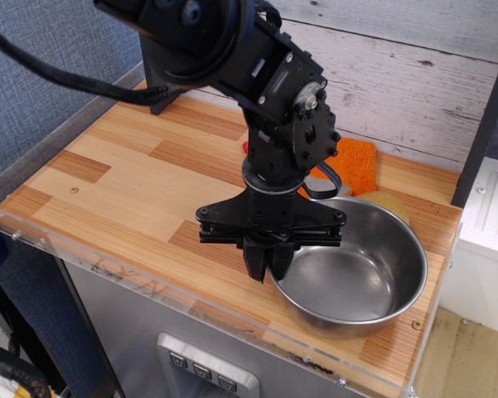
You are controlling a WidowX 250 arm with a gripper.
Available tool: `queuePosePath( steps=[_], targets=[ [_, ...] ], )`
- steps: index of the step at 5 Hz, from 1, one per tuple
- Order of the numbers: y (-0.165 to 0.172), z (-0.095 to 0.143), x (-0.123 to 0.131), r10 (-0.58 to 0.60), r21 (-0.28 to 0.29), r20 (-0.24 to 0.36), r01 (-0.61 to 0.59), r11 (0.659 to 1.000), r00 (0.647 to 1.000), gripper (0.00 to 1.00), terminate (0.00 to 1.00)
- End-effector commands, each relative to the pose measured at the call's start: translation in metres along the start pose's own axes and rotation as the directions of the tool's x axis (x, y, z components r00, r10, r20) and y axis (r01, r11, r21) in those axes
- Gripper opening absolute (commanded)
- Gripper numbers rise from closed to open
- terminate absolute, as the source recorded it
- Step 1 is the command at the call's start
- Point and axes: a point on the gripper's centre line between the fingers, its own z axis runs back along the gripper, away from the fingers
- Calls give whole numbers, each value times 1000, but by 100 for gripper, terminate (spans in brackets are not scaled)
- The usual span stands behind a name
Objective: Move silver bowl to back left corner of counter
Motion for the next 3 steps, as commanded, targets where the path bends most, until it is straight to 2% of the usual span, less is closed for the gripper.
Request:
queuePosePath(
  steps=[1,2,3],
  targets=[
    [4,47,10,46,-99,1,-46,994,999,0,0],
    [10,80,22,99,-132,-4,-99,986,995,0,0],
    [34,97,40,187,-147,1,-185,972,982,0,0]
  ],
)
